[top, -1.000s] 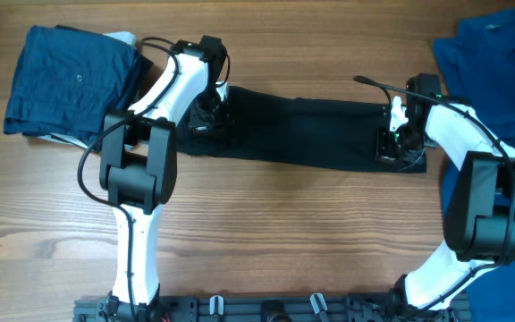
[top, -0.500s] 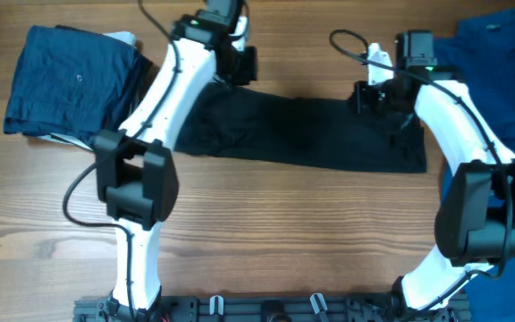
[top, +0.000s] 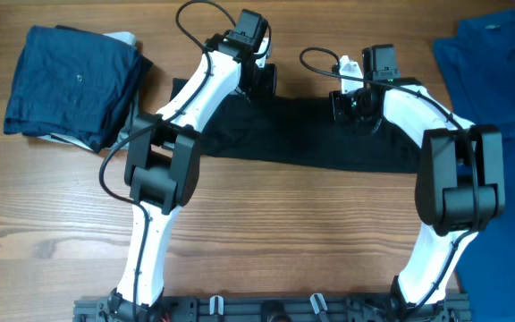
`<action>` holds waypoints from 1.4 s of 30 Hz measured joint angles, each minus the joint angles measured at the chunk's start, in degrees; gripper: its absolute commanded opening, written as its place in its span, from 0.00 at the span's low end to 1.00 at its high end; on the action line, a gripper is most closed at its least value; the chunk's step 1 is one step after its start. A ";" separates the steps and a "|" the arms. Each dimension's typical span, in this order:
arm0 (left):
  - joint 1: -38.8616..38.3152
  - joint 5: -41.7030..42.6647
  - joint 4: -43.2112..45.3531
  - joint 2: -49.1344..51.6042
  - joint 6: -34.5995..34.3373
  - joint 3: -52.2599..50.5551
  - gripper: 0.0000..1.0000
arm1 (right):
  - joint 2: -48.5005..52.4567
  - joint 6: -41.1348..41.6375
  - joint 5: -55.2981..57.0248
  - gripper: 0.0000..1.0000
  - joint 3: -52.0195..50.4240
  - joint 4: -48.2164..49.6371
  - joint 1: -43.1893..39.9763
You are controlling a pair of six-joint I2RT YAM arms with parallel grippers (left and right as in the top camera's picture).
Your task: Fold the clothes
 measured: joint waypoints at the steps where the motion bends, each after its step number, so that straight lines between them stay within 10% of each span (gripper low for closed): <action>1: 0.00 0.02 0.96 0.50 -0.13 0.00 0.10 | 0.35 0.00 0.42 0.08 -0.04 0.85 0.00; 16: 4.13 -7.78 8.07 0.55 -0.13 0.90 0.06 | 2.56 3.69 14.80 0.13 -0.02 12.66 -1.42; 22: 3.78 -0.68 -8.04 -9.11 -0.09 2.97 0.09 | -8.28 4.11 13.42 0.11 0.46 0.22 -3.39; 29: -1.31 4.46 -5.40 -3.67 -0.11 2.91 0.11 | -9.86 5.22 14.23 0.08 -0.22 -13.00 -7.19; 42: -2.73 -0.81 2.75 5.05 -0.07 2.82 0.09 | -8.59 5.22 21.59 0.08 -12.57 4.66 -11.37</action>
